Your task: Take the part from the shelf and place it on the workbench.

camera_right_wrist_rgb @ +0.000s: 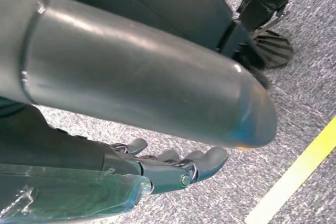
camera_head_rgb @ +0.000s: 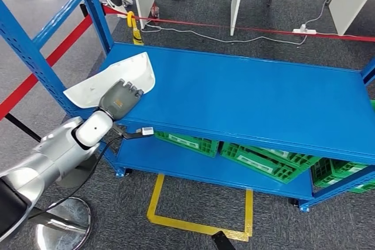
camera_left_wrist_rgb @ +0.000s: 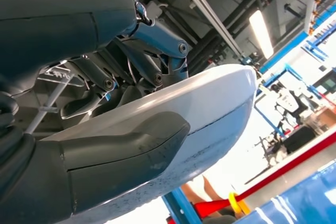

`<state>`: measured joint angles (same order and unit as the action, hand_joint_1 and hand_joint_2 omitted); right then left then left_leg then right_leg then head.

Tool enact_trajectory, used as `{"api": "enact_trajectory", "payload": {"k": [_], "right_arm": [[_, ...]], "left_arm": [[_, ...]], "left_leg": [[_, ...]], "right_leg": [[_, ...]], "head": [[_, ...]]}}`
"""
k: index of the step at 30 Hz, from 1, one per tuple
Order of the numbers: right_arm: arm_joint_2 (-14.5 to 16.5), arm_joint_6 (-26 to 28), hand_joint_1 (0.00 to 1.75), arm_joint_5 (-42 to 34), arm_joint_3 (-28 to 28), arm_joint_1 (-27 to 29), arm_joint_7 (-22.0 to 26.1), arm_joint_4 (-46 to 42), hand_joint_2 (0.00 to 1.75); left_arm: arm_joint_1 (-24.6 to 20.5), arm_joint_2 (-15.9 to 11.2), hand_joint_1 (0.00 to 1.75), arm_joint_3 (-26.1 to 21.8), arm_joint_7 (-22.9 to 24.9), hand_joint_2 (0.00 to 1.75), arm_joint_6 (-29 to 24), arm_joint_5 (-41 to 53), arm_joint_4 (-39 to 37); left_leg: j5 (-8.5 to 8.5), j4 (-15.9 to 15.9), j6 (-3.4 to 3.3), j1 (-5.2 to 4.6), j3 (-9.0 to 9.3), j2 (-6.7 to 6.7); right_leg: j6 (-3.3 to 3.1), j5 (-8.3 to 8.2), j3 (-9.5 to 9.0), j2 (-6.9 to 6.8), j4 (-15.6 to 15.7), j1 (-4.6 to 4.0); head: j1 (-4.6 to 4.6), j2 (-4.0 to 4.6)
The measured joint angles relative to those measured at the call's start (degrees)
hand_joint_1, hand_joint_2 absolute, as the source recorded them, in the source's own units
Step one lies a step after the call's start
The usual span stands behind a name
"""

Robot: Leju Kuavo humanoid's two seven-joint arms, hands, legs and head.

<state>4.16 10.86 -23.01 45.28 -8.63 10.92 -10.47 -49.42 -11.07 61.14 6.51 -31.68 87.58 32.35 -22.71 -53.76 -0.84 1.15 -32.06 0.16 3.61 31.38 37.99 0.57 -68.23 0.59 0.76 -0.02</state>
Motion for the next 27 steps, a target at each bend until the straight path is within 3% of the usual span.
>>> {"api": "enact_trajectory", "payload": {"k": [1, 2, 3, 5, 6, 8, 10, 12, 14, 16, 17, 18, 19, 21, 23, 26, 27], "right_arm": [[0.0, 0.0, 0.0, 0.1, 0.0, 0.1, 0.0, 0.0, 0.0], [0.0, 0.0, 0.0, 0.1, 0.0, 0.1, -0.1, 0.0, 0.0], [0.0, 0.0, 0.0, 0.2, 0.0, 0.1, -0.1, 0.0, 0.0], [0.0, 0.0, 0.0, 0.3, 0.0, 0.1, -0.2, 0.0, 0.0], [0.1, -0.1, 0.0, 0.3, 0.0, 0.0, -0.3, 0.0, 0.0], [0.2, -0.2, 0.0, 0.4, -0.1, -0.1, -0.4, -0.1, 0.0], [0.2, -0.5, 0.0, 0.4, -0.1, -0.1, -0.5, -0.2, 0.0], [0.2, -0.9, 0.0, 0.4, -0.1, -0.2, -0.5, -0.2, 0.0], [0.2, -1.1, 0.0, 0.3, -0.1, -0.2, -0.4, -0.2, 0.0], [0.2, -1.2, 0.0, 0.3, -0.1, -0.2, -0.3, -0.2, 0.0], [0.2, -1.3, 0.0, 0.3, -0.1, -0.2, -0.1, -0.2, 0.0], [0.2, -1.3, 0.0, 0.3, -0.1, -0.2, 0.1, -0.2, 0.0], [0.2, -1.3, 0.0, 0.2, -0.2, -0.2, 0.3, -0.2, 0.0], [0.2, -1.2, 0.0, 0.1, -0.4, -0.2, 0.8, -0.2, 0.0], [0.2, -1.2, 0.0, 0.1, -0.6, -0.2, 1.0, -0.3, 0.0], [0.2, -1.3, 0.0, -0.3, -0.9, -0.1, 1.1, -0.3, 0.0], [0.2, -1.4, 0.0, -0.5, -1.0, 0.0, 1.2, -0.3, 0.0]], "left_arm": [[0.1, 0.0, 1.75, 0.1, 0.0, 1.75, 0.0, 0.0, 0.1], [0.3, 0.1, 1.75, 0.2, 0.0, 1.75, 0.1, 0.0, 0.1], [0.4, 0.2, 1.75, 0.3, 0.0, 1.75, 0.1, 0.0, 0.2], [0.5, 0.3, 1.75, 0.6, 0.0, 1.75, 0.1, 0.0, 0.3], [0.5, 0.2, 1.75, 0.7, 0.0, 1.75, 0.1, 0.0, 0.4], [0.4, 0.1, 1.75, 0.8, 0.0, 1.75, 0.0, 0.0, 0.4], [0.4, 0.0, 1.75, 0.9, 0.0, 1.75, -0.1, 0.0, 0.5], [0.5, 0.0, 1.75, 1.1, 0.0, 1.75, -0.2, 0.0, 0.5], [0.4, 0.0, 1.75, 1.1, 0.0, 1.75, -0.3, 0.0, 0.6], [0.5, 0.0, 1.75, 1.1, 0.0, 1.75, -0.3, 0.0, 0.6], [0.5, 0.0, 1.75, 1.2, 0.0, 1.75, -0.4, 0.0, 0.6], [0.6, 0.0, 1.75, 1.2, 0.0, 1.75, -0.4, 0.0, 0.6], [0.6, 0.0, 1.75, 1.2, 0.0, 1.75, -0.5, 0.0, 0.6], [0.5, 0.0, 1.75, 1.2, 0.0, 1.75, -0.5, 0.0, 0.6], [0.3, 0.0, 1.75, 1.2, 0.0, 1.75, -0.6, 0.0, 0.6], [0.3, 0.0, 1.75, 1.2, 0.0, 1.75, -0.7, 0.0, 0.7], [0.3, 0.0, 1.75, 1.2, 0.0, 1.75, -0.8, 0.0, 0.7]], "left_leg": [[0.03, 0.0, 0.1, 0.09, -0.04, -0.04], [0.02, -0.1, 0.3, 0.28, -0.08, -0.06], [-0.02, -0.3, 0.64, 0.59, -0.13, -0.06], [-0.39, -1.1, 1.75, 1.26, -0.37, 0.0], [-0.61, -1.7, 2.43, 1.39, -0.74, 0.04], [-0.75, -2.8, 3.5, 1.26, -1.51, 0.21], [-0.47, -3.2, 4.14, 1.24, -2.07, 0.33], [-1.84, -4.5, 4.41, 1.35, -3.08, 0.19], [-6.1, -10.0, 4.24, 1.14, -5.49, 0.05], [-10.24, -17.9, 3.8, 0.68, -8.31, 0.04], [-10.9, -20.2, 3.44, 0.43, -8.85, 0.04], [-10.45, -20.6, 2.96, 0.16, -8.47, 0.05], [-9.11, -18.9, 2.36, -0.17, -7.01, 0.05], [-6.67, -11.9, 1.01, -0.96, -2.19, 0.04], [-6.11, -6.3, 0.55, -1.55, 1.11, 0.05], [-4.97, -4.4, 0.61, -1.64, 0.92, 0.04], [-4.28, -4.1, 0.43, -1.49, 0.5, -0.01]], "right_leg": [[0.31, 0.78, 1.33, -0.03, -3.0, 0.26], [0.68, 0.52, 1.95, -0.07, -4.2, 0.54], [1.1, -0.84, 1.55, -0.12, -3.3, 0.84], [2.37, -4.46, -1.6, -0.29, 3.2, 1.49], [2.65, -5.51, -3.14, -0.21, 6.0, 1.65], [2.08, -5.32, -4.01, 0.04, 7.7, 1.71], [0.65, -5.33, -3.16, 0.16, 6.9, 1.71], [-0.53, -5.73, -2.13, 0.18, 6.5, 1.57], [-1.82, -6.41, -1.11, 0.18, 6.5, 1.26], [-2.56, -7.09, -0.17, 0.13, 6.5, 0.73], [-2.75, -7.46, 0.3, 0.1, 6.5, 0.44], [-2.87, -7.87, 0.78, 0.08, 6.5, 0.14], [-2.94, -8.3, 1.24, 0.08, 6.5, -0.11], [-2.93, -9.17, 2.03, 0.1, 6.5, -0.46], [-2.54, -10.11, 2.48, 0.1, 6.7, -0.54], [-1.46, -11.59, 2.81, 0.08, 7.8, -0.43], [-1.1, -10.98, 3.2, 0.05, 7.6, -0.45]], "head": [[-0.02, 0.0], [0.0, 0.0], [-0.02, 0.0], [-0.07, 0.0], [-0.37, 0.0], [-0.63, 0.0], [-0.5, 0.0], [-0.27, 0.0], [0.06, 0.0], [0.21, 0.0], [0.21, 0.0], [0.23, 0.0], [0.24, 0.0], [0.26, 0.0], [0.25, 0.0], [0.43, 0.0], [0.41, 0.0]]}}
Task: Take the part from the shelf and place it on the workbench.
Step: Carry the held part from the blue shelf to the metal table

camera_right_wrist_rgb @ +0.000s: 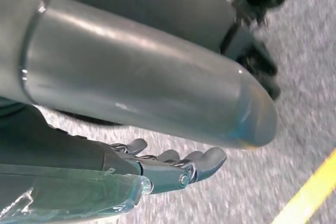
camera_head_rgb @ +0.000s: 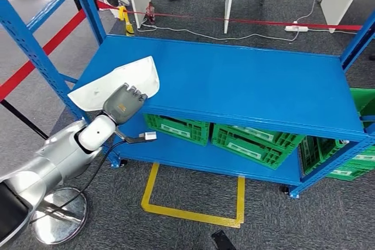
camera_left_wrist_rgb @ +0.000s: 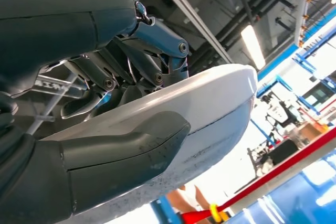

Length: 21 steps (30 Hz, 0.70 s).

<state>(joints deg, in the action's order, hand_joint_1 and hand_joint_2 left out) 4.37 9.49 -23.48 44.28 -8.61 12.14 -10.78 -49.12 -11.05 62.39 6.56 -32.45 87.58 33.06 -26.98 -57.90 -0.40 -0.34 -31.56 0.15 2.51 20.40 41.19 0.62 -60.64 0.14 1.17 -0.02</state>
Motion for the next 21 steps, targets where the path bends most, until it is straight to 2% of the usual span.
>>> {"api": "enact_trajectory", "payload": {"k": [1, 2, 3, 4, 5, 6, 7, 8, 9, 10, 11, 12, 14, 15, 16, 17, 19, 20, 21], "right_arm": [[0.0, -0.1, 0.0, -0.1, -0.1, 0.1, 0.1, 0.0, 0.0], [0.0, -0.2, 0.0, -0.2, -0.3, 0.2, 0.3, 0.0, 0.0], [0.0, -0.2, 0.0, -0.3, -0.4, 0.3, 0.4, 0.0, 0.0], [-0.1, -0.3, 0.0, -0.3, -0.5, 0.3, 0.6, 0.0, 0.0], [-0.1, -0.3, 0.0, -0.3, -0.6, 0.3, 0.6, 0.0, 0.0], [-0.1, -0.3, 0.0, -0.3, -0.7, 0.3, 0.7, 0.0, 0.0], [-0.1, -0.3, 0.0, -0.3, -0.8, 0.3, 0.7, 0.0, 0.0], [-0.1, -0.3, 0.0, -0.3, -0.9, 0.3, 0.8, 0.0, 0.0], [-0.1, -0.3, 0.0, -0.3, -1.0, 0.2, 0.8, 0.0, 0.0], [-0.1, -0.3, 0.0, -0.3, -1.1, 0.2, 0.8, 0.0, 0.0], [-0.1, -0.3, 0.0, -0.3, -1.2, 0.1, 0.9, 0.0, 0.0], [-0.1, -0.3, 0.0, -0.3, -1.2, 0.1, 0.9, 0.0, 0.0], [-0.1, -0.3, 0.0, -0.3, -1.3, 0.1, 1.0, 0.0, 0.0], [-0.1, -0.3, 0.0, -0.3, -1.4, 0.1, 1.0, 0.0, 0.0], [-0.1, -0.3, 0.0, -0.3, -1.4, 0.1, 1.0, 0.0, 0.0], [-0.1, -0.3, 0.0, -0.3, -1.4, 0.1, 1.1, 0.0, 0.0], [-0.1, -0.4, 0.0, -0.2, -1.4, 0.0, 1.1, 0.0, 0.0], [-0.1, -0.4, 0.0, -0.2, -1.4, 0.1, 1.1, 0.0, 0.0], [-0.1, -0.4, 0.0, -0.2, -1.4, 0.1, 1.1, 0.0, 0.0]], "left_arm": [[0.0, 0.0, 1.75, 0.0, 0.0, 1.75, 0.0, 0.0, 0.0], [0.1, 0.0, 1.75, 0.1, 0.1, 1.75, -0.1, 0.0, 0.0], [0.1, -0.1, 1.75, 0.1, 0.1, 1.75, -0.1, 0.0, 0.0], [0.2, -0.1, 1.75, 0.1, 0.2, 1.75, -0.2, 0.0, 0.0], [0.3, -0.2, 1.75, 0.2, 0.2, 1.75, -0.3, 0.0, 0.0], [0.5, -0.3, 1.75, 0.2, 0.2, 1.75, -0.3, 0.0, 0.0], [0.7, -0.3, 1.75, 0.2, 0.2, 1.75, -0.3, 0.0, 0.0], [0.8, -0.4, 1.75, 0.2, 0.2, 1.75, -0.4, 0.0, 0.0], [0.9, -0.4, 1.75, 0.2, 0.3, 1.75, -0.4, 0.0, 0.0], [0.9, -0.6, 1.75, 0.2, 0.3, 1.75, -0.4, 0.0, 0.0], [0.9, -0.7, 1.75, 0.2, 0.3, 1.75, -0.4, 0.0, 0.0], [0.9, -0.7, 1.75, 0.2, 0.3, 1.75, -0.4, 0.0, 0.1], [1.0, -0.9, 1.75, 0.2, 0.3, 1.75, -0.5, 0.0, 0.1], [1.0, -1.0, 1.75, 0.2, 0.3, 1.75, -0.5, 0.0, 0.2], [1.1, -1.1, 1.75, 0.2, 0.2, 1.75, -0.5, 0.0, 0.2], [1.1, -1.2, 1.75, 0.2, 0.2, 1.75, -0.5, 0.0, 0.2], [1.1, -1.3, 1.75, 0.2, 0.2, 1.75, -0.5, 0.0, 0.3], [1.2, -1.3, 1.75, 0.2, 0.2, 1.75, -0.5, 0.0, 0.3], [1.2, -1.3, 1.75, 0.2, 0.2, 1.75, -0.5, 0.0, 0.3]], "left_leg": [[0.71, 0.2, -0.22, 0.19, -0.53, -0.05], [1.35, 0.3, -0.41, 0.3, -1.15, -0.08], [1.96, 0.3, -0.56, 0.32, -1.91, -0.08], [2.59, 0.3, -0.63, 0.32, -2.7, -0.08], [3.23, 0.3, -0.63, 0.32, -3.5, -0.07], [3.85, 0.2, -0.58, 0.31, -4.28, -0.06], [4.45, 0.2, -0.47, 0.31, -5.01, -0.05], [5.02, 0.2, -0.31, 0.32, -5.69, -0.05], [5.57, 0.2, -0.08, 0.28, -6.3, -0.04], [6.06, 0.1, 0.19, 0.22, -6.77, -0.05], [6.57, 0.1, 0.45, 0.18, -7.04, -0.06], [7.1, 0.1, 0.71, 0.16, -7.21, -0.06], [7.91, 0.3, 1.25, 0.24, -7.47, -0.02], [7.38, 0.1, 1.59, 0.27, -7.81, 0.01], [5.82, -1.1, 1.95, 0.31, -8.34, 0.03], [3.35, -3.3, 2.28, 0.38, -9.12, 0.03], [-2.15, -10.9, 2.8, 0.53, -10.97, 0.01], [-3.43, -14.3, 2.95, 0.62, -11.53, 0.01], [-3.38, -16.5, 3.06, 0.7, -11.48, 0.01]], "right_leg": [[0.35, 1.76, 0.59, -0.05, -1.3, -0.03], [0.64, 4.46, 1.41, -0.13, -3.9, 0.04], [0.91, 7.39, 2.34, -0.21, -7.5, 0.06], [1.11, 9.63, 3.03, -0.26, -11.4, 0.1], [1.23, 10.55, 3.29, -0.28, -14.4, 0.12], [1.28, 10.14, 2.78, -0.28, -15.8, 0.1], [1.27, 8.76, 1.28, -0.27, -15.1, 0.1], [1.21, 7.3, -1.19, -0.27, -12.6, 0.1], [1.11, 6.94, -4.18, -0.25, -8.7, 0.09], [0.92, 7.35, -7.12, -0.16, -4.5, 0.05], [0.65, 8.11, -9.1, -0.07, -1.4, -0.02], [0.3, 8.87, -10.12, 0.02, 0.5, -0.14], [-0.69, 8.23, -9.94, -0.02, 1.1, -0.17], [-1.23, 7.64, -9.59, -0.11, 1.2, -0.09], [-1.76, 6.98, -9.07, -0.2, 1.3, 0.05], [-2.14, 6.29, -8.43, -0.27, 1.4, 0.19], [-2.44, 5.04, -6.85, -0.29, 1.4, 0.22], [-2.39, 4.42, -6.03, -0.3, 1.4, 0.23], [-2.29, 3.79, -5.22, -0.32, 1.4, 0.25]], "head": [[-0.09, 0.0], [-0.15, 0.0], [-0.24, 0.0], [-0.28, 0.0], [-0.29, 0.0], [-0.33, 0.0], [-0.34, 0.0], [-0.33, 0.0], [-0.34, 0.0], [-0.29, 0.0], [-0.24, 0.0], [-0.23, 0.0], [-0.25, 0.0], [-0.23, 0.0], [-0.13, 0.0], [-0.04, 0.0], [0.12, 0.0], [0.12, 0.0], [0.12, 0.0]]}}
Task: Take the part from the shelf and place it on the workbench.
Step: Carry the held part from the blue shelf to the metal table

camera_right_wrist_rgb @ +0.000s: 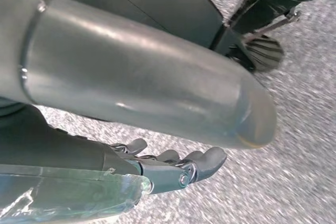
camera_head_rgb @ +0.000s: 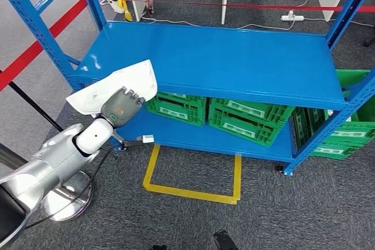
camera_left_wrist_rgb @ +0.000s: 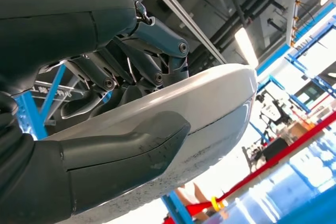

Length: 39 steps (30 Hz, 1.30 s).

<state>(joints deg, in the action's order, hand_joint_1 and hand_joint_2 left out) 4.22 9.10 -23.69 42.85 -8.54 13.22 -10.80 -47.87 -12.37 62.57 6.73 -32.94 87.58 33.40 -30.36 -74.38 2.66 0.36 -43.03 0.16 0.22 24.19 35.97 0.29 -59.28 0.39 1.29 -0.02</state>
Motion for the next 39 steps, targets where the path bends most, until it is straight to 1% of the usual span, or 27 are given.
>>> {"api": "enact_trajectory", "payload": {"k": [1, 2, 3, 4, 5, 6, 7, 8, 9, 10, 11, 13, 14, 15, 16, 17, 18, 19, 20, 21, 22, 24, 27, 31, 33, 35, 39], "right_arm": [[0.0, 0.0, 0.0, 0.0, 0.0, 0.0, 0.0, 0.0, 0.0], [0.0, 0.0, 0.0, 0.0, 0.0, 0.0, 0.0, 0.0, 0.0], [0.0, 0.0, 0.0, 0.0, 0.0, 0.0, 0.0, 0.0, 0.0], [0.0, 0.0, 0.0, 0.0, 0.0, -0.1, 0.0, 0.0, 0.0], [0.0, 0.0, 0.0, 0.0, 0.0, -0.1, 0.1, 0.0, 0.0], [0.0, -0.1, 0.0, 0.0, 0.0, -0.1, 0.1, 0.0, 0.0], [0.0, -0.1, 0.0, 0.1, 0.0, -0.1, 0.2, 0.0, 0.0], [0.0, -0.1, 0.0, 0.1, 0.0, 0.0, 0.3, 0.0, 0.0], [0.0, -0.2, 0.0, 0.1, 0.0, 0.1, 0.3, 0.0, 0.0], [0.0, -0.3, 0.0, 0.2, 0.0, 0.3, 0.3, 0.0, 0.0], [0.0, -0.3, 0.0, 0.3, 0.0, 0.5, 0.4, 0.0, 0.0], [-0.1, -0.3, 0.0, 0.5, 0.0, 0.6, 0.4, 0.0, 0.0], [-0.1, -0.3, 0.0, 0.5, 0.0, 0.6, 0.4, 0.0, 0.0], [-0.1, -0.3, 0.0, 0.6, 0.0, 0.6, 0.4, 0.0, 0.0], [-0.1, -0.3, 0.0, 0.6, 0.0, 0.6, 0.4, 0.0, 0.0], [-0.1, -0.3, 0.0, 0.7, -0.1, 0.6, 0.4, 0.0, 0.0], [-0.1, -0.3, 0.0, 0.7, -0.1, 0.5, 0.4, 0.0, 0.0], [-0.1, -0.3, 0.0, 0.7, -0.1, 0.5, 0.4, 0.0, 0.0], [-0.1, -0.3, 0.0, 0.8, -0.1, 0.4, 0.4, 0.0, 0.0], [-0.1, -0.3, 0.0, 0.8, -0.1, 0.4, 0.4, 0.0, 0.0], [-0.1, -0.3, 0.0, 0.8, -0.1, 0.4, 0.4, 0.0, 0.0], [-0.1, -0.3, 0.0, 0.8, -0.2, 0.6, 0.4, 0.0, 0.0], [-0.2, -0.4, 0.0, 0.8, -0.4, 0.5, 0.4, 0.0, 0.0], [-0.2, -0.3, 0.0, 0.9, -0.4, 0.5, 0.4, 0.0, 0.0], [-0.2, -0.3, 0.0, 1.0, -0.5, 0.5, 0.5, 0.0, 0.0], [-0.2, -0.3, 0.0, 1.1, -0.7, 0.5, 0.5, 0.0, 0.0], [-0.2, -0.5, 0.0, 1.3, -1.1, 0.5, 0.6, 0.0, 0.0]], "left_arm": [[0.0, 0.0, 1.75, 0.0, 0.0, 1.75, 0.0, 0.0, 0.0], [0.1, 0.0, 1.75, 0.0, 0.0, 1.75, 0.0, 0.0, 0.0], [0.0, 0.0, 1.75, 0.0, 0.0, 1.75, 0.0, 0.0, 0.1], [-0.1, 0.0, 1.75, 0.0, 0.0, 1.75, 0.0, 0.0, 0.2], [-0.1, 0.0, 1.75, 0.0, 0.0, 1.75, 0.0, 0.0, 0.4], [-0.2, 0.0, 1.75, 0.0, 0.1, 1.75, 0.0, 0.0, 0.5], [-0.2, 0.0, 1.75, 0.0, 0.1, 1.75, 0.0, 0.0, 0.6], [-0.1, -0.1, 1.75, 0.2, 0.2, 1.75, 0.0, 0.0, 0.7], [0.0, -0.1, 1.75, 0.4, 0.2, 1.75, 0.1, 0.0, 0.7], [0.0, -0.2, 1.75, 0.7, 0.1, 1.75, 0.2, 0.0, 0.7], [-0.1, -0.4, 1.75, 0.9, -0.2, 1.75, 0.4, 0.0, 0.7], [-0.4, -0.8, 1.75, 1.1, -1.0, 1.75, 0.7, 0.0, 0.9], [-0.4, -1.0, 1.75, 1.1, -1.4, 1.75, 0.8, 0.0, 1.1], [-0.5, -1.2, 1.75, 1.1, -1.7, 1.75, 0.9, 0.0, 1.4], [-0.5, -1.5, 1.75, 1.1, -2.0, 1.75, 1.0, 0.0, 1.7], [-0.6, -1.7, 1.75, 1.1, -2.1, 1.75, 1.1, 0.0, 2.0], [-0.8, -1.8, 1.75, 1.0, -2.1, 1.75, 1.1, 0.0, 2.2], [-1.0, -2.0, 1.75, 1.0, -2.1, 1.75, 1.1, 0.0, 2.4], [-1.3, -2.1, 1.75, 1.0, -2.1, 1.75, 1.1, 0.0, 2.6], [-1.5, -2.3, 1.75, 1.0, -2.2, 1.75, 1.1, 0.0, 2.8], [-1.7, -2.4, 1.75, 1.0, -2.2, 1.75, 1.1, 0.0, 2.9], [-1.7, -2.6, 1.75, 1.0, -2.2, 1.75, 1.1, 0.0, 3.1], [-1.8, -2.7, 1.75, 1.1, -2.2, 1.75, 1.1, 0.0, 3.3], [-2.0, -3.1, 1.75, 1.1, -2.4, 1.75, 1.4, 0.0, 3.9], [-2.5, -3.7, 1.75, 1.0, -3.2, 1.75, 2.2, 0.0, 4.8], [-3.3, -4.5, 1.75, 1.0, -4.3, 1.75, 3.2, 0.0, 6.1], [-5.1, -6.2, 1.75, 0.6, -6.6, 1.75, 5.6, 0.0, 9.2]], "left_leg": [[1.27, -0.2, 0.05, 0.07, 0.93, 0.0], [2.91, 1.3, 0.1, 0.14, 2.76, 0.0], [3.92, 4.4, 0.15, 0.25, 5.53, 0.0], [3.91, 8.7, 0.12, 0.3, 8.8, 0.02], [3.1, 12.8, -0.07, 0.31, 11.54, 0.05], [2.15, 15.9, -0.38, 0.24, 13.37, 0.08], [1.6, 17.6, -0.83, 0.07, 14.08, 0.11], [1.69, 18.1, -1.37, 0.03, 13.9, 0.08], [2.14, 18.1, -1.86, 0.02, 13.6, 0.04], [2.56, 18.2, -2.35, 0.06, 13.36, -0.02], [2.96, 18.3, -2.77, 0.12, 13.1, -0.08], [3.49, 18.2, -3.24, -0.01, 12.58, -0.1], [3.7, 18.2, -3.34, -0.13, 12.36, -0.09], [3.86, 18.2, -3.38, -0.24, 12.19, -0.08], [3.97, 18.2, -3.37, -0.34, 12.1, -0.05], [4.03, 18.1, -3.34, -0.41, 12.09, -0.03], [4.04, 18.1, -3.29, -0.44, 12.09, -0.02], [4.06, 18.0, -3.17, -0.52, 11.97, 0.0], [4.1, 17.8, -3.01, -0.59, 11.71, 0.01], [4.19, 17.6, -2.87, -0.65, 11.36, 0.02], [4.36, 17.4, -2.75, -0.72, 10.98, 0.03], [4.65, 17.3, -2.74, -0.72, 10.56, 0.02], [4.91, 17.8, -2.52, -0.66, 10.41, -0.01], [5.36, 18.0, -1.88, -0.57, 10.09, -0.01], [5.57, 18.0, -1.68, -0.55, 9.87, -0.01], [5.8, 18.0, -1.63, -0.55, 9.64, -0.01], [6.17, 18.0, -1.72, -0.6, 9.35, 0.0]], "right_leg": [[0.15, -0.61, 0.77, -0.03, 0.0, 0.04], [0.33, -1.19, 1.48, -0.05, 0.0, 0.12], [0.59, -1.76, 2.1, -0.06, -0.1, 0.17], [0.88, -2.25, 2.65, -0.07, -0.1, 0.14], [1.23, -2.78, 3.11, -0.06, -0.1, 0.09], [1.59, -3.35, 3.45, -0.06, 0.0, 0.05], [1.95, -3.94, 3.68, -0.06, 0.3, 0.06], [2.32, -4.5, 3.87, -0.02, 0.6, 0.14], [2.65, -4.46, 4.23, -0.03, 0.5, 0.23], [2.93, -3.55, 4.81, -0.02, -0.5, 0.28], [3.14, -1.86, 5.8, -0.02, -2.9, 0.28], [3.4, 2.58, 8.5, -0.04, -10.7, 0.24], [3.44, 4.05, 9.54, -0.03, -14.3, 0.22], [3.39, 4.6, 9.73, -0.02, -16.0, 0.18], [3.23, 4.08, 8.75, -0.02, -15.4, 0.12], [3.0, 2.72, 6.69, -0.01, -12.4, 0.05], [2.69, 1.33, 4.17, 0.0, -8.2, -0.05], [2.4, 0.3, 1.83, 0.02, -4.4, -0.19], [2.21, -0.13, 0.19, 0.05, -1.6, -0.25], [2.16, -0.08, -0.56, 0.11, -0.1, -0.3], [2.19, -0.01, -0.74, 0.16, 0.3, -0.31], [2.24, -0.11, -0.4, 0.3, 0.5, -0.31], [1.94, -0.31, 0.04, 0.52, 0.5, -0.37], [1.52, -0.59, 0.4, 0.48, 0.5, -0.48], [1.37, -0.81, 0.59, 0.47, 0.5, -0.51], [1.34, -1.08, 0.8, 0.46, 0.5, -0.49], [1.39, -1.49, 1.0, 0.41, 0.5, -0.42]], "head": [[0.0, 0.0], [-0.01, 0.0], [0.03, 0.0], [0.04, 0.0], [0.04, 0.0], [0.05, 0.0], [0.04, 0.0], [0.04, 0.0], [0.03, 0.0], [-0.03, 0.0], [-0.09, 0.0], [-0.18, 0.0], [-0.18, 0.0], [-0.18, 0.0], [-0.17, 0.0], [-0.16, 0.0], [-0.15, 0.0], [-0.11, 0.0], [-0.11, 0.0], [-0.04, 0.0], [-0.03, 0.0], [0.01, 0.0], [0.0, 0.0], [-0.03, 0.0], [-0.04, 0.0], [-0.04, 0.0], [-0.05, 0.0]]}}
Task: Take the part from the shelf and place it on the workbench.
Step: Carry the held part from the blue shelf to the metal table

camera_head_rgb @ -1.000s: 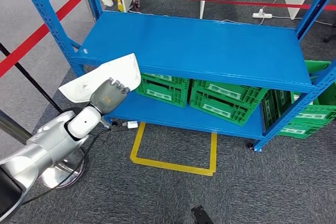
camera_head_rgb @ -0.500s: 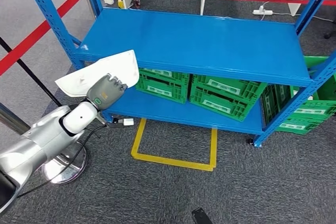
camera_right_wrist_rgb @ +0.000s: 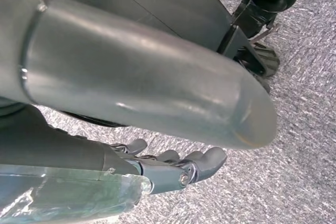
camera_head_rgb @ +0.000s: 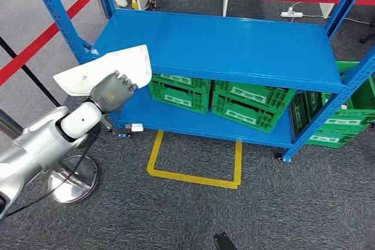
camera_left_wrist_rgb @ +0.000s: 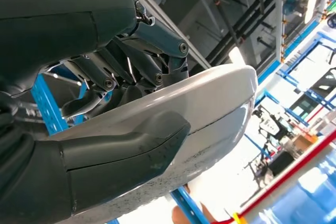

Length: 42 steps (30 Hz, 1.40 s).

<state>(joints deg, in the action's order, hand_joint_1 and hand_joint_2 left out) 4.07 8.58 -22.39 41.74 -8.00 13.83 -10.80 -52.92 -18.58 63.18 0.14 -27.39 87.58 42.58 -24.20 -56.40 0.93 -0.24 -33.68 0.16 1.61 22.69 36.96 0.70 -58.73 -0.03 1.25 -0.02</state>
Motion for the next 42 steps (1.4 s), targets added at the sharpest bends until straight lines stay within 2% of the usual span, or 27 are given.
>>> {"api": "enact_trajectory", "payload": {"k": [11, 13, 15, 16, 17, 19, 20, 21, 22, 23, 24, 25, 26, 27, 28, 30, 32, 33, 34, 35, 36, 37, 38, 39, 40, 42], "right_arm": [[0.0, 0.8, 0.0, 2.4, -0.3, 0.0, 0.2, 0.0, 0.0], [0.0, 1.5, 0.0, 2.9, -0.3, 0.0, 0.2, 0.0, 0.0], [0.0, 2.1, 0.0, 3.5, -0.3, -0.1, 0.2, 0.0, 0.0], [0.0, 2.4, 0.0, 3.7, -0.3, -0.1, 0.2, 0.0, 0.0], [0.0, 2.7, 0.0, 3.9, -0.3, -0.1, 0.2, 0.0, 0.0], [0.0, 2.9, 0.0, 4.2, -0.3, 0.0, 0.2, 0.0, 0.0], [0.0, 3.0, 0.0, 4.3, -0.3, 0.0, 0.2, 0.0, 0.0], [-0.1, 3.0, 0.0, 4.3, -0.3, 0.0, 0.2, 0.0, 0.0], [-0.1, 3.0, 0.0, 4.3, -0.3, 0.0, 0.2, 0.0, 0.0], [-0.1, 3.1, 0.0, 4.4, -0.3, 0.0, 0.2, 0.0, 0.0], [-0.1, 3.1, 0.0, 4.4, -0.3, 0.0, 0.1, 0.0, 0.0], [-0.1, 3.2, 0.0, 4.5, -0.3, 0.0, 0.1, 0.0, 0.0], [-0.1, 3.2, 0.0, 4.6, -0.3, -0.1, 0.1, 0.0, 0.0], [-0.1, 3.3, 0.0, 4.7, -0.3, -0.1, 0.0, 0.0, 0.0], [0.0, 3.3, 0.0, 4.8, -0.3, -0.1, 0.0, 0.0, 0.0], [0.0, 3.3, 0.0, 4.9, -0.3, 0.0, -0.1, 0.0, 0.0], [0.0, 3.3, 0.0, 5.0, -0.3, -0.1, 0.0, 0.0, 0.0], [0.0, 3.2, 0.0, 5.0, -0.3, -0.2, 0.0, 0.0, 0.0], [0.0, 3.2, 0.0, 5.0, -0.3, -0.2, 0.1, 0.0, 0.0], [-0.1, 3.1, 0.0, 5.0, -0.3, -0.1, 0.1, 0.0, 0.0], [-0.1, 3.1, 0.0, 5.0, -0.3, -0.1, 0.1, 0.0, 0.0], [-0.1, 3.2, 0.0, 5.0, -0.3, 0.0, 0.1, 0.0, 0.0], [-0.1, 3.2, 0.0, 5.0, -0.3, 0.0, 0.1, 0.0, 0.0], [-0.1, 3.3, 0.0, 5.0, -0.3, 0.0, 0.1, -0.1, 0.0], [-0.1, 3.3, 0.0, 5.0, -0.3, -0.1, 0.1, -0.1, 0.0], [-0.1, 3.3, 0.0, 5.0, -0.3, -0.1, 0.2, -0.1, 0.0]], "left_arm": [[-4.3, -2.8, 1.75, -1.7, -3.2, 1.75, 4.6, 0.0, 6.4], [-5.0, -3.4, 1.75, -2.2, -4.0, 1.75, 5.3, 0.0, 7.6], [-5.9, -4.3, 1.75, -2.7, -5.1, 1.75, 6.3, -0.1, 9.1], [-6.5, -4.7, 1.75, -3.0, -5.5, 1.75, 6.8, -0.1, 10.0], [-7.2, -5.0, 1.75, -3.2, -5.9, 1.75, 7.3, -0.1, 10.8], [-8.3, -5.5, 1.75, -3.7, -6.5, 1.75, 7.9, -0.2, 12.1], [-8.7, -5.7, 1.75, -3.8, -6.7, 1.75, 8.0, -0.2, 12.5], [-8.8, -5.8, 1.75, -3.8, -6.8, 1.75, 8.1, -0.2, 12.9], [-8.9, -6.0, 1.75, -3.8, -6.9, 1.75, 8.2, -0.2, 13.2], [-8.9, -6.1, 1.75, -3.8, -6.9, 1.75, 8.3, -0.2, 13.5], [-8.9, -6.2, 1.75, -3.8, -6.9, 1.75, 8.4, -0.2, 13.8], [-9.0, -6.2, 1.75, -3.8, -6.9, 1.75, 8.6, -0.2, 14.2], [-9.2, -6.3, 1.75, -3.9, -6.9, 1.75, 8.8, -0.2, 14.6], [-9.5, -6.5, 1.75, -3.9, -6.9, 1.75, 8.9, -0.3, 15.0], [-9.8, -6.6, 1.75, -3.9, -6.9, 1.75, 9.0, -0.3, 15.4], [-10.2, -6.9, 1.75, -4.0, -7.0, 1.75, 9.2, -0.3, 15.8], [-10.4, -7.2, 1.75, -4.0, -7.0, 1.75, 9.4, -0.4, 16.2], [-10.4, -7.3, 1.75, -4.0, -7.0, 1.75, 9.5, -0.5, 16.3], [-10.4, -7.4, 1.75, -3.9, -6.9, 1.75, 9.6, -0.6, 16.4], [-10.2, -7.3, 1.75, -3.9, -6.9, 1.75, 9.6, -0.8, 16.5], [-9.9, -7.2, 1.75, -3.9, -6.8, 1.75, 9.5, -1.0, 16.5], [-9.6, -7.2, 1.75, -3.8, -6.7, 1.75, 9.4, -1.1, 16.5], [-9.2, -7.1, 1.75, -3.8, -6.5, 1.75, 9.2, -1.3, 16.5], [-8.9, -7.1, 1.75, -3.8, -6.4, 1.75, 9.0, -1.3, 16.5], [-8.7, -7.1, 1.75, -3.9, -6.3, 1.75, 8.8, -1.3, 16.5], [-8.7, -7.0, 1.75, -4.0, -6.1, 1.75, 8.4, -1.3, 16.5]], "left_leg": [[0.65, -0.1, -0.14, -0.07, -0.64, 0.01], [0.74, -0.3, -0.46, -0.2, -0.92, 0.03], [1.31, 0.4, -1.18, -0.15, -0.86, 0.08], [1.82, 1.2, -1.49, 0.02, -0.61, 0.15], [2.31, 1.9, -1.62, 0.25, -0.39, 0.25], [2.87, 2.5, -1.57, 0.58, -0.28, 0.63], [2.98, 2.5, -1.48, 0.69, -0.42, 0.88], [3.09, 2.5, -1.33, 0.82, -0.57, 1.24], [3.22, 2.4, -1.1, 1.01, -0.74, 1.68], [3.35, 2.3, -0.77, 1.29, -0.94, 2.26], [3.41, 2.1, -0.35, 1.62, -1.16, 2.88], [3.38, 1.7, 0.19, 1.91, -1.47, 3.49], [3.3, 1.1, 0.77, 2.08, -1.93, 4.08], [3.31, 0.6, 1.27, 2.15, -2.43, 4.58], [3.45, 0.3, 1.7, 2.13, -2.88, 5.01], [3.87, 0.2, 2.19, 2.18, -3.41, 5.66], [2.89, -1.1, 2.43, 2.06, -4.14, 4.13], [1.4, -3.4, 2.48, 1.93, -5.16, 2.85], [-0.58, -6.9, 2.48, 1.78, -6.64, 1.54], [-2.72, -11.1, 2.47, 1.72, -8.47, 0.89], [-4.28, -14.8, 2.41, 1.71, -10.0, 0.67], [-4.94, -17.0, 2.31, 1.71, -10.76, 0.59], [-4.54, -17.1, 2.15, 1.7, -10.45, 0.5], [-3.23, -14.8, 1.95, 1.66, -8.98, 0.19], [-1.53, -11.2, 1.68, 1.51, -6.7, -0.95], [0.51, -4.0, 1.32, 0.8, -2.64, -4.51]], "right_leg": [[0.02, -0.76, 0.52, -0.05, 0.1, 0.07], [0.27, -1.08, 0.61, -0.11, 0.3, 0.29], [0.76, -1.49, 0.62, -0.2, 0.9, 0.41], [0.99, -1.18, 0.79, -0.25, 0.8, 0.33], [1.19, -0.14, 1.26, -0.24, -0.2, 0.26], [1.61, 3.74, 3.43, -0.26, -6.1, 0.41], [1.88, 5.79, 4.8, -0.27, -10.1, 0.58], [2.18, 7.07, 5.77, -0.28, -13.2, 0.78], [2.49, 7.42, 5.92, -0.27, -14.6, 0.98], [2.81, 6.74, 4.9, -0.24, -13.5, 1.21], [3.15, 5.32, 2.81, -0.02, -10.3, 1.52], [3.57, 4.41, 0.44, 0.93, -6.4, 1.87], [3.63, 3.77, -1.54, 1.88, -3.2, 2.13], [3.36, 3.62, -2.66, 2.58, -1.4, 2.29], [2.86, 3.95, -2.91, 2.97, -1.1, 2.26], [1.49, 3.75, -2.57, 1.87, -1.7, 2.03], [0.5, 3.53, -2.39, 0.84, -1.8, 1.92], [0.06, 3.39, -2.29, 0.3, -1.7, 1.89], [-0.26, 3.31, -2.17, -0.28, -1.7, 1.77], [-0.47, 3.24, -2.02, -0.95, -1.7, 1.64], [-0.59, 3.2, -1.88, -1.71, -1.7, 1.53], [-0.66, 3.17, -1.79, -2.49, -1.7, 1.44], [-0.7, 3.15, -1.74, -3.28, -1.7, 1.37], [-0.7, 3.15, -1.74, -4.02, -1.7, 1.33], [-0.66, 3.16, -1.79, -4.72, -1.7, 1.25], [-0.3, 3.3, -1.87, -6.06, -1.8, 0.79]], "head": [[0.0, 0.0], [0.02, 0.0], [0.06, 0.0], [0.05, 0.0], [0.0, 0.0], [-0.06, 0.0], [-0.07, 0.0], [-0.04, 0.0], [-0.04, 0.0], [-0.05, 0.0], [-0.06, 0.0], [-0.08, 0.0], [-0.2, 0.0], [-0.22, 0.0], [-0.19, 0.0], [-0.03, 0.0], [0.22, 0.0], [0.39, 0.0], [0.54, 0.0], [0.61, 0.0], [0.61, 0.0], [0.61, 0.0], [0.61, 0.0], [0.62, 0.0], [0.62, 0.0], [0.73, 0.0]]}}
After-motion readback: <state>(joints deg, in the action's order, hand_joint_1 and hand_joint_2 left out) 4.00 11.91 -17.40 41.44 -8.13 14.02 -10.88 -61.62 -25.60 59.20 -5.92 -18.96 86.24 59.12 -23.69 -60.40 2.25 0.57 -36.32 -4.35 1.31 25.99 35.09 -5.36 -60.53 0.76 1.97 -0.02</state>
